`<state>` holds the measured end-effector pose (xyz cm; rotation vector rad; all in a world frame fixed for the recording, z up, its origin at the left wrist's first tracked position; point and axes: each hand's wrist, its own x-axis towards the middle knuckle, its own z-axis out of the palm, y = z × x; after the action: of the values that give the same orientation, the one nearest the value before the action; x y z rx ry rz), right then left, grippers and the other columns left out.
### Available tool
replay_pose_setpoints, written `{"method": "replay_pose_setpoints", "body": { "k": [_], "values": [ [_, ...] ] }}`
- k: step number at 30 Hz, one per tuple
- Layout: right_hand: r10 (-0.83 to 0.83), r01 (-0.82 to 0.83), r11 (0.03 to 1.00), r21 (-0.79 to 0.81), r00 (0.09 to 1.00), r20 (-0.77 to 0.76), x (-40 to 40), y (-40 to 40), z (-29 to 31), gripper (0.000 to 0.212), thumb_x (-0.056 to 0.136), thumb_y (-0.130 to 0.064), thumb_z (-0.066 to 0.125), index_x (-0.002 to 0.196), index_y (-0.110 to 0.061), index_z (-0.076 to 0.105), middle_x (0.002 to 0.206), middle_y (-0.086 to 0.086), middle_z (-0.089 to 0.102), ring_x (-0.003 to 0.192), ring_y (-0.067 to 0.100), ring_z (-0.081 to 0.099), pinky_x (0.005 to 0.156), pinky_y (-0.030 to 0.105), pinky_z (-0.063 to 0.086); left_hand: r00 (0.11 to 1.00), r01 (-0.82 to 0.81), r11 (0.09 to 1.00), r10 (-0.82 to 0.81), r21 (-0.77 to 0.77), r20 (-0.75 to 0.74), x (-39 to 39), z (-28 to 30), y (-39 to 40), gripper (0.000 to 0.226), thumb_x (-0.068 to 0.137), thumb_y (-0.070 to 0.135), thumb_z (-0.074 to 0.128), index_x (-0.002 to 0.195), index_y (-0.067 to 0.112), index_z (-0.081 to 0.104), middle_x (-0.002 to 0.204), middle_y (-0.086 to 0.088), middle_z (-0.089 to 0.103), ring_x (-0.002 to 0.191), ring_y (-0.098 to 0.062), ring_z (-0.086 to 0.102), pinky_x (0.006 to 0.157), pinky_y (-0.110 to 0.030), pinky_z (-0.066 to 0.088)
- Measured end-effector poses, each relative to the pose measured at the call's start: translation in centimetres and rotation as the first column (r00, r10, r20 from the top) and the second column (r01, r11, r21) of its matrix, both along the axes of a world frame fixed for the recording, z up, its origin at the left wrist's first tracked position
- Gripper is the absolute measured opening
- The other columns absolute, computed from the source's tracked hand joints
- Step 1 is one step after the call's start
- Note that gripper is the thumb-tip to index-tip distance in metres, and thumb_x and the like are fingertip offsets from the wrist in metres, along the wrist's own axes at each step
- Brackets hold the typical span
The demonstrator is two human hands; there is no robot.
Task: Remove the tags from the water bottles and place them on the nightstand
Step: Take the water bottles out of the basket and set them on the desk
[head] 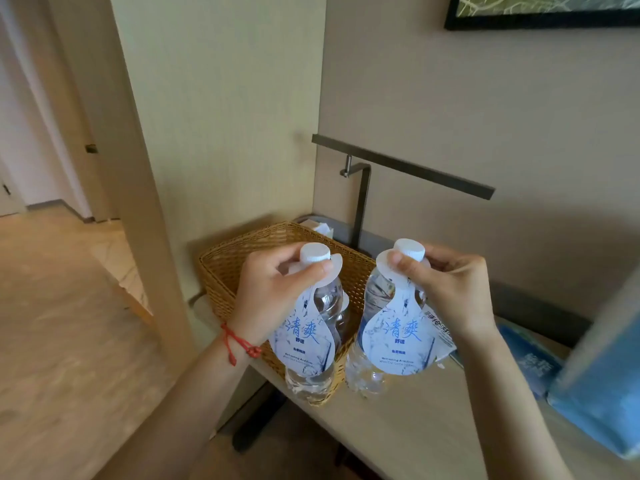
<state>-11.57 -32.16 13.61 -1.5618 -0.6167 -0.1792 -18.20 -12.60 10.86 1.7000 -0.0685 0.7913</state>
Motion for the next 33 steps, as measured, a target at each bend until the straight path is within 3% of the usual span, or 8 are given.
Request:
{"method": "replay_pose_setpoints", "body": {
  "k": [4,8,12,16,20,24,29,33],
  "values": [
    [-0.111,0.111,0.994,-0.02,0.994,-0.022,-1.3,-2.7,-1.6,0.011,0.071,-0.025,0.077,0.069,-0.036,0.075,0.063,-0.003,0.073,0.053,0.01,0.06,0.044,0.02,0.045,1.0,0.014,0.999,-0.014,0.032,0.002,-0.8,-0.9,-2.2,0.021,0.064,0.043,0.07,0.084,0.039,0.071,0.082,0.019,0.073,0.076,0.001,0.063,0.07,-0.016,0.051],
    [-0.19,0.19,0.98,-0.06,0.982,0.004,-2.1,-5.7,-2.8,0.011,0.072,-0.028,0.077,0.072,-0.038,0.074,0.07,-0.004,0.074,0.063,0.014,0.067,0.055,0.034,0.053,0.998,0.039,0.999,-0.039,0.005,-0.05,-0.7,-1.8,-4.8,0.026,0.063,0.042,0.071,0.087,0.031,0.072,0.086,0.01,0.074,0.081,-0.007,0.067,0.075,-0.027,0.053],
    [-0.244,0.245,0.967,-0.071,0.969,0.022,-1.7,-9.1,-4.1,0.007,0.073,-0.029,0.076,0.073,-0.035,0.075,0.073,0.01,0.073,0.07,0.041,0.064,0.058,0.05,0.053,0.996,0.071,0.997,-0.071,0.002,-0.056,0.2,-2.9,-8.0,0.019,0.066,0.033,0.073,0.084,0.029,0.072,0.083,0.015,0.074,0.078,-0.003,0.065,0.071,-0.017,0.051],
    [-0.252,0.253,0.965,-0.072,0.968,0.017,0.1,-12.9,-5.6,0.008,0.073,-0.027,0.075,0.078,-0.033,0.074,0.072,-0.012,0.074,0.065,0.008,0.068,0.056,0.025,0.053,0.996,0.07,0.997,-0.069,0.018,-0.057,1.9,-4.1,-11.7,0.015,0.066,0.036,0.072,0.081,0.036,0.07,0.077,0.018,0.072,0.076,0.002,0.063,0.067,-0.009,0.048],
    [-0.24,0.239,0.966,-0.095,0.971,0.008,3.0,-16.5,-7.2,0.012,0.073,-0.024,0.075,0.08,-0.033,0.072,0.073,-0.023,0.072,0.065,-0.003,0.067,0.054,0.011,0.048,0.996,0.043,0.999,-0.042,0.009,-0.08,4.1,-5.5,-15.4,0.021,0.066,0.041,0.069,0.085,0.031,0.07,0.08,0.0,0.073,0.078,-0.006,0.063,0.069,-0.017,0.049],
    [-0.222,0.216,0.966,-0.14,0.975,-0.024,6.3,-19.6,-9.7,0.01,0.074,-0.027,0.075,0.084,-0.026,0.075,0.076,-0.014,0.074,0.07,0.0,0.068,0.059,0.016,0.051,0.989,0.004,1.0,-0.007,-0.026,-0.146,6.7,-7.7,-18.6,0.02,0.071,0.024,0.075,0.082,0.039,0.069,0.08,0.01,0.073,0.081,-0.005,0.065,0.071,-0.02,0.052],
    [-0.218,0.206,0.968,-0.147,0.973,-0.076,9.9,-21.4,-12.8,0.016,0.073,-0.025,0.076,0.088,-0.02,0.074,0.079,-0.016,0.072,0.067,-0.009,0.065,0.056,0.007,0.046,0.975,-0.079,0.996,0.067,-0.05,-0.21,9.8,-10.9,-21.3,0.02,0.069,0.018,0.077,0.079,0.035,0.071,0.074,0.009,0.073,0.076,-0.01,0.064,0.067,-0.022,0.053],
    [-0.221,0.2,0.97,-0.141,0.962,-0.16,12.3,-21.9,-15.7,0.014,0.071,-0.032,0.076,0.084,-0.032,0.072,0.079,-0.012,0.074,0.074,0.005,0.069,0.064,0.022,0.055,0.962,-0.12,0.987,0.089,-0.104,-0.258,12.3,-13.2,-22.5,0.017,0.067,0.015,0.078,0.075,0.03,0.072,0.072,-0.002,0.073,0.072,-0.01,0.061,0.066,-0.031,0.052]
  ]
}}
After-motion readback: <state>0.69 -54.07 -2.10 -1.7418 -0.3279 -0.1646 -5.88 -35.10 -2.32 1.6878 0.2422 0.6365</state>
